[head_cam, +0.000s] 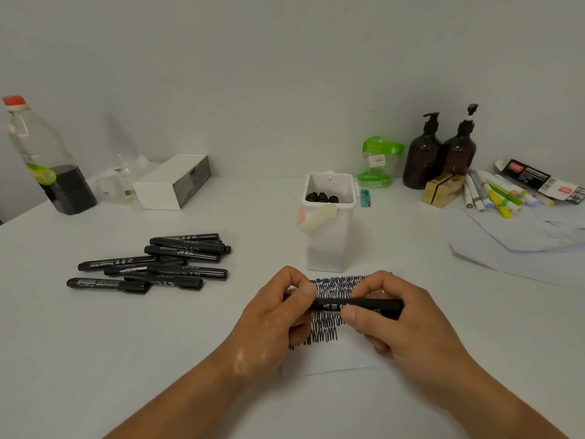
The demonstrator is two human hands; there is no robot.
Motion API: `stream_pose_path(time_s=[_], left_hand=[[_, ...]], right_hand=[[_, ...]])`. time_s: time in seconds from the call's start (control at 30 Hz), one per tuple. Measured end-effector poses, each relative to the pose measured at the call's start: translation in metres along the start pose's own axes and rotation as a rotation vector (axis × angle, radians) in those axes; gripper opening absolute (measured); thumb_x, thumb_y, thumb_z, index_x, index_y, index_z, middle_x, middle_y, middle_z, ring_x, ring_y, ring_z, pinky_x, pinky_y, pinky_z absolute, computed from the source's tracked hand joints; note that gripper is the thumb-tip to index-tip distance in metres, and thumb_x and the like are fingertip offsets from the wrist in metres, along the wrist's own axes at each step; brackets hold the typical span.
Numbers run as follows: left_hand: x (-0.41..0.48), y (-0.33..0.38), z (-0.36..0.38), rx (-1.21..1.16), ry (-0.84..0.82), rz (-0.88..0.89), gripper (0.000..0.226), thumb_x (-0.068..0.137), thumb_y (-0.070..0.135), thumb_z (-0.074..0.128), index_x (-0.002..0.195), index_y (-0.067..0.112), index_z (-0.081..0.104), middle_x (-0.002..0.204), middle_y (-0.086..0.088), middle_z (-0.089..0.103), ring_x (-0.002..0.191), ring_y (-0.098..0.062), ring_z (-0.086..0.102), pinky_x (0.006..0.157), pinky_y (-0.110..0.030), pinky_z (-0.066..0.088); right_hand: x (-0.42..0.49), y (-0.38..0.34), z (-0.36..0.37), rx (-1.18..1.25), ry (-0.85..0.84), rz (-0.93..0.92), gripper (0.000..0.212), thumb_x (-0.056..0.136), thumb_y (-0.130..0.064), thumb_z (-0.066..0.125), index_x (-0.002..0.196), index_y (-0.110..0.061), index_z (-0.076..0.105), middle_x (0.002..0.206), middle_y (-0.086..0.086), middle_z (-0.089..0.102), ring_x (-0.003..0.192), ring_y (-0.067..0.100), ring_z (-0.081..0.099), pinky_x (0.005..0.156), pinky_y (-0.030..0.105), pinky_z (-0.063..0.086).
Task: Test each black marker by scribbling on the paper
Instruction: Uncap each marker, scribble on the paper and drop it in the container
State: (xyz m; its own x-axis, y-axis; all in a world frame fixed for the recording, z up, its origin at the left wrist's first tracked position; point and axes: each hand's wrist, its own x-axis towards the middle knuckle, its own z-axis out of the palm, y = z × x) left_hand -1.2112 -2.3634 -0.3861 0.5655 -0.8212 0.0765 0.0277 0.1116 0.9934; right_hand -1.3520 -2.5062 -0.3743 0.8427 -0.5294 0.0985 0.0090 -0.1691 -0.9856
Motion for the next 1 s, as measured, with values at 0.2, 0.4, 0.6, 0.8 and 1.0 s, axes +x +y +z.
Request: stream_pose_path(time_s=[0.2, 0.4, 0.6, 0.8, 1.0], left_hand=[[0.001, -0.001, 0.007, 0.105, 0.261, 0.089, 0.038, 0.101, 0.032, 0.056, 0.066, 0.022, 0.043, 0.05, 0.008, 0.038, 0.042, -0.01, 0.032, 0.042, -0.021, 0.03], [0.002, 0.001, 0.01, 0.081, 0.261, 0.105, 0.034, 0.091, 0.04, 0.055, 0.065, 0.024, 0.041, 0.048, 0.007, 0.036, 0.042, -0.012, 0.03, 0.042, -0.024, 0.029], [0.001, 0.002, 0.011, 0.058, 0.238, 0.128, 0.033, 0.092, 0.038, 0.055, 0.065, 0.026, 0.042, 0.048, 0.007, 0.035, 0.042, -0.013, 0.03, 0.043, -0.023, 0.028], [0.001, 0.004, 0.002, -0.049, 0.103, 0.082, 0.031, 0.087, 0.038, 0.064, 0.073, 0.02, 0.044, 0.053, 0.006, 0.035, 0.048, -0.014, 0.029, 0.048, -0.026, 0.029], [0.002, 0.0, 0.0, -0.229, -0.096, 0.151, 0.025, 0.077, 0.018, 0.075, 0.098, 0.015, 0.061, 0.072, -0.007, 0.055, 0.061, -0.021, 0.05, 0.06, -0.029, 0.046]], right_hand=[[-0.003, 0.0, 0.017, 0.061, 0.01, -0.038, 0.017, 0.075, -0.029, 0.081, 0.081, -0.024, 0.066, 0.052, -0.003, 0.055, 0.046, 0.016, 0.042, 0.045, 0.024, 0.037], [-0.004, -0.005, 0.02, 0.146, 0.052, -0.031, 0.02, 0.081, -0.007, 0.08, 0.075, -0.018, 0.065, 0.052, 0.0, 0.054, 0.044, 0.017, 0.039, 0.042, 0.023, 0.035], [-0.007, -0.007, 0.021, 0.16, 0.058, -0.057, 0.025, 0.078, -0.014, 0.087, 0.073, -0.019, 0.063, 0.05, -0.001, 0.052, 0.044, 0.018, 0.037, 0.042, 0.024, 0.033], [-0.001, -0.007, 0.02, 0.088, 0.093, -0.089, 0.022, 0.068, -0.029, 0.081, 0.078, -0.018, 0.065, 0.05, -0.002, 0.052, 0.043, 0.018, 0.039, 0.044, 0.025, 0.035], [0.004, -0.006, 0.011, 0.445, -0.008, 0.121, 0.026, 0.06, -0.027, 0.079, 0.079, -0.012, 0.069, 0.061, 0.012, 0.052, 0.047, 0.017, 0.04, 0.042, 0.026, 0.03]])
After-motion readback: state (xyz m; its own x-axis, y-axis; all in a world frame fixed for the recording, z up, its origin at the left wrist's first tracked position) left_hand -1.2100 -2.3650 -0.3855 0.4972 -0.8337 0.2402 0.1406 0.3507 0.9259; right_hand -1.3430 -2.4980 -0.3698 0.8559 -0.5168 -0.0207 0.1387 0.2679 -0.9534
